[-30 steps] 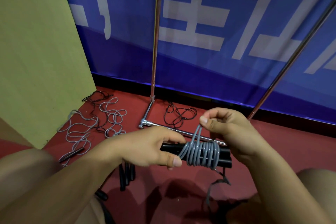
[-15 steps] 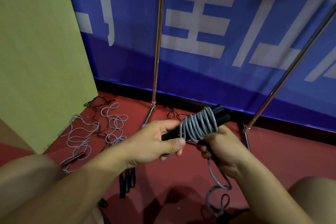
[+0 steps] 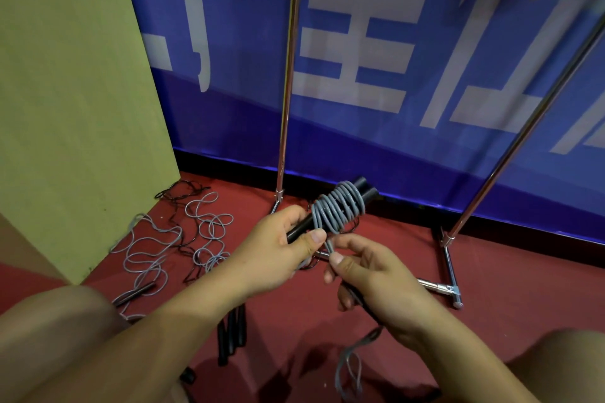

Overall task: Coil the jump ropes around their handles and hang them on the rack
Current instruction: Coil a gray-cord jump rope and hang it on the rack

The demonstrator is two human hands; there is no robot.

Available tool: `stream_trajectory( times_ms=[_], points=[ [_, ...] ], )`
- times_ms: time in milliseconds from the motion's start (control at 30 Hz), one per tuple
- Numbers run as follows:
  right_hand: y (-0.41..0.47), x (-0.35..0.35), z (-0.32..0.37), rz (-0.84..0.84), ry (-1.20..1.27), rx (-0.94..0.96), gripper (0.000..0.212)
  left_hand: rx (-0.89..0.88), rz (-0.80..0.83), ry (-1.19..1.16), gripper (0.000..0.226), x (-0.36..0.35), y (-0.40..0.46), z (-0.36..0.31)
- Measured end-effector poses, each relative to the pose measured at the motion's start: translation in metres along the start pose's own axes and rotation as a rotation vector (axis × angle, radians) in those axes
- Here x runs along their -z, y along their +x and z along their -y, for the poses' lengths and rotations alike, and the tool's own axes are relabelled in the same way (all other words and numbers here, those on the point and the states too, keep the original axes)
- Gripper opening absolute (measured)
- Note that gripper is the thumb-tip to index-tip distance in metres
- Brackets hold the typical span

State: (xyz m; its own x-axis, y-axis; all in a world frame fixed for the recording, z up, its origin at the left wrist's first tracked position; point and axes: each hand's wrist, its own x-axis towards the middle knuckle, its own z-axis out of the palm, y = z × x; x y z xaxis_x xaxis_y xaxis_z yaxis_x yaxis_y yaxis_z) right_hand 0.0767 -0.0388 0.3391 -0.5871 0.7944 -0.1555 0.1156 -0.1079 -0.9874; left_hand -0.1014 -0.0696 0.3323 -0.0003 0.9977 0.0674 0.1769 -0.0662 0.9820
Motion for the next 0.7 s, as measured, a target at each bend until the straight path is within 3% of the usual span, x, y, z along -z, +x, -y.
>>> stream_trajectory(
  times_ms=[300, 500, 700],
  points=[
    [-0.0008, 0.0013, -0.0031, -0.038, -0.111, 0.006, 0.014, 0.046, -0.252, 0.352, 0.022, 0.0029, 0.0073, 0.0079],
    [-0.0012, 0.0055, -0.0062, -0.233, -0.263, 0.002, 0.036, 0.059, -0.302, 0.478, 0.022, 0.0033, 0.0085, 0.0071],
    [-0.0017, 0.0069, -0.0002, -0.306, -0.241, 0.044, 0.044, 0.069, -0.299, 0.507, 0.021, 0.0044, 0.0096, 0.0054]
  ],
)
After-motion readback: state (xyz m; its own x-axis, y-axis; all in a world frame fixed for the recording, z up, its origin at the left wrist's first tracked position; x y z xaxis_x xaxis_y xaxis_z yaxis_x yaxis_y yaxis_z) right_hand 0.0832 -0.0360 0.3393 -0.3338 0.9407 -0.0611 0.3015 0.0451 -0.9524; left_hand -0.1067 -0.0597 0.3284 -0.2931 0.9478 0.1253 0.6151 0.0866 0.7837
